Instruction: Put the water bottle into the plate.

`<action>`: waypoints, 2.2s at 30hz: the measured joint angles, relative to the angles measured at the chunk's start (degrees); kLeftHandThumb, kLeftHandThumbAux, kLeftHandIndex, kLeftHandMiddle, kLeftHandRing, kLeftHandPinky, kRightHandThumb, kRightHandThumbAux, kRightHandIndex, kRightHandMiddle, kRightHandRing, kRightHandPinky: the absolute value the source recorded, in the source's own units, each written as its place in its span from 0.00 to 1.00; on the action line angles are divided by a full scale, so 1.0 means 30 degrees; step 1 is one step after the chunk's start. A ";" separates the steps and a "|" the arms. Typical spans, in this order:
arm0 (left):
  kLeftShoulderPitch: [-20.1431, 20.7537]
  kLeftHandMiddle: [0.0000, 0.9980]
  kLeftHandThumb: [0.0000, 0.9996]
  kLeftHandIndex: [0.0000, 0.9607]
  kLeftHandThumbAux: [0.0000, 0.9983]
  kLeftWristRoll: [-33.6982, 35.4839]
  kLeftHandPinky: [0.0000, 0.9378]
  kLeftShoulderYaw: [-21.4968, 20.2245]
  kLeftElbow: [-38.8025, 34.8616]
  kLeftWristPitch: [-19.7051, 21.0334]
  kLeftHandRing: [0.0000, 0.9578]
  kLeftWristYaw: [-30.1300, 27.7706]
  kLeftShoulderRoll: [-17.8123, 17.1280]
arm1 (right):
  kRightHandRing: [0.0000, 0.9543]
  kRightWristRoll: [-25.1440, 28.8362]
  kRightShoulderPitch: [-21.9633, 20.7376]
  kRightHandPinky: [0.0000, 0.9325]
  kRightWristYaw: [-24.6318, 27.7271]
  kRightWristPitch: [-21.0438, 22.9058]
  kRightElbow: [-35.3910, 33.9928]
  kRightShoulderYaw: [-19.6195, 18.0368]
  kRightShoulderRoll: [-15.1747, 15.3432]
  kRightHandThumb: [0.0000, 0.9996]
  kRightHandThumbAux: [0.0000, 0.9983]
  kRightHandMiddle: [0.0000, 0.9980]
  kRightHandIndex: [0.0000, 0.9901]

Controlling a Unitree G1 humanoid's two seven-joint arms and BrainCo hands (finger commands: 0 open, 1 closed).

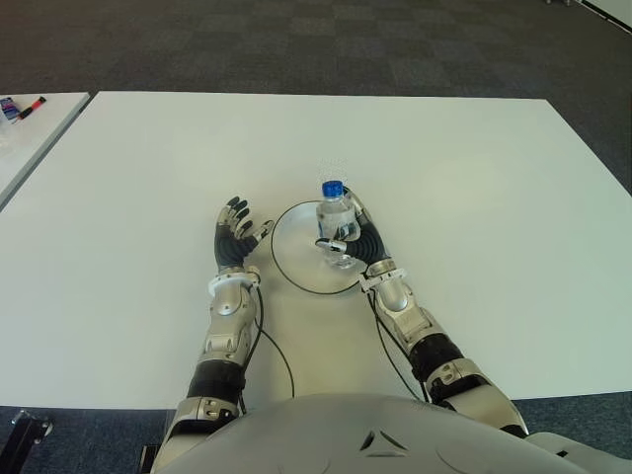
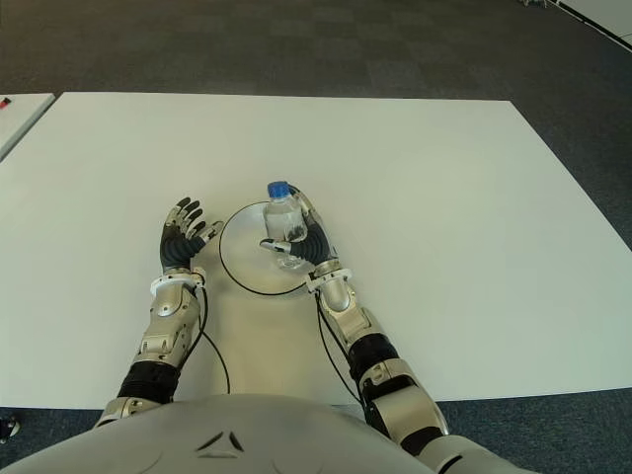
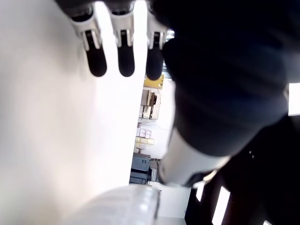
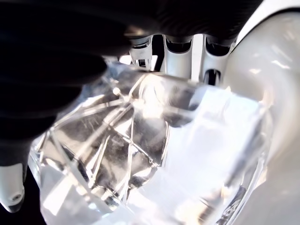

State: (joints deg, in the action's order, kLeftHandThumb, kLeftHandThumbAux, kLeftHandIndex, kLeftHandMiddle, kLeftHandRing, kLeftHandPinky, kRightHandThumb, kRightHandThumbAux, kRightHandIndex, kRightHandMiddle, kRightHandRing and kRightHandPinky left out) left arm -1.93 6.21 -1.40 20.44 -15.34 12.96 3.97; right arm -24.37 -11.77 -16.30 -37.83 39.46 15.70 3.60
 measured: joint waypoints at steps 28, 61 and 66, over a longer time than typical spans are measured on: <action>0.0240 0.18 0.04 0.17 1.00 -0.0029 0.20 0.0043 0.0442 -0.0397 0.17 0.0000 0.0001 | 0.00 -0.2098 -0.0116 0.00 -0.2710 -0.0392 -0.0035 0.0927 0.0920 0.14 0.47 0.00 0.00; 0.0422 0.19 0.02 0.18 1.00 -0.0164 0.22 0.0050 0.0983 -0.0693 0.18 0.0002 0.0005 | 0.00 -0.0681 0.0111 0.00 0.0503 0.0213 -0.0645 0.0561 0.1047 0.11 0.53 0.00 0.00; 0.0451 0.19 0.02 0.17 1.00 -0.0141 0.21 0.0048 0.1097 -0.0832 0.18 0.0002 0.0005 | 0.00 -0.0440 0.0147 0.00 0.0923 0.0307 -0.0718 0.0475 0.1044 0.12 0.55 0.00 0.00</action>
State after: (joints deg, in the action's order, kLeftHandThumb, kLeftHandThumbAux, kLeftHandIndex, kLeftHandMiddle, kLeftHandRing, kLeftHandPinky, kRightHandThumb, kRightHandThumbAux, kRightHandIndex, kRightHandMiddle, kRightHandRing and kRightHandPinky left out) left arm -0.58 5.78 -1.26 23.73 -17.84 12.97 3.99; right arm -25.69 -11.33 -13.53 -36.91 37.31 17.12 6.73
